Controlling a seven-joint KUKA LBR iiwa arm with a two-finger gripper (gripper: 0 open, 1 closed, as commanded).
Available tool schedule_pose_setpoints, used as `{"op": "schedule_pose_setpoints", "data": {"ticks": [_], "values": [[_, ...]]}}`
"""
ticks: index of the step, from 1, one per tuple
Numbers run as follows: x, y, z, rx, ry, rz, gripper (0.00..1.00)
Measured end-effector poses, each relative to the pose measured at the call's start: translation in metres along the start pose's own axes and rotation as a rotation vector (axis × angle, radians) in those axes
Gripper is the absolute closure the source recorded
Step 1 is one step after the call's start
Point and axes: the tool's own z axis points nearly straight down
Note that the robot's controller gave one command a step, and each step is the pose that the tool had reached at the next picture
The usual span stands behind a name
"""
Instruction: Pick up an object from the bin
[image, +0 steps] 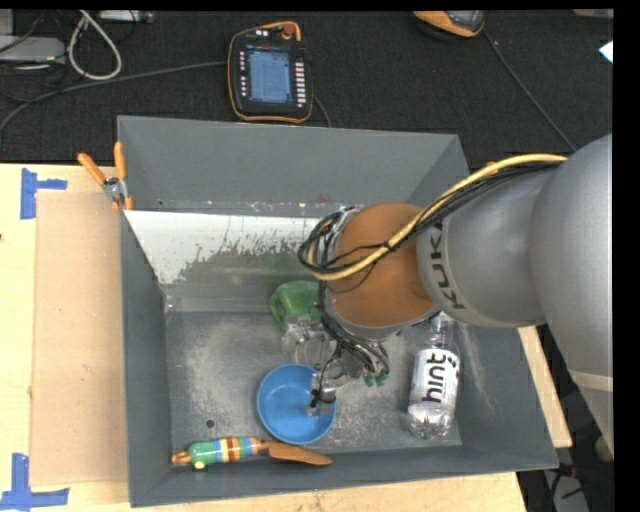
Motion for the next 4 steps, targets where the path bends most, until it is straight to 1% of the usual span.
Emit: {"op": "schedule_pose_setpoints", "data": {"ticks": [1, 2, 3, 4], "values": [[0.009, 0.025, -0.025, 0.003, -0.007, 0.0, 0.0], [0.011, 0.049, -0.001, -0.003, 0.008, -0.276, 0.0], [-0.001, 0.021, 0.028, 0.001, -0.005, -0.12, 0.0], [0.015, 0.032, 0.027, -0.002, 0.002, -0.283, 1.0]]}}
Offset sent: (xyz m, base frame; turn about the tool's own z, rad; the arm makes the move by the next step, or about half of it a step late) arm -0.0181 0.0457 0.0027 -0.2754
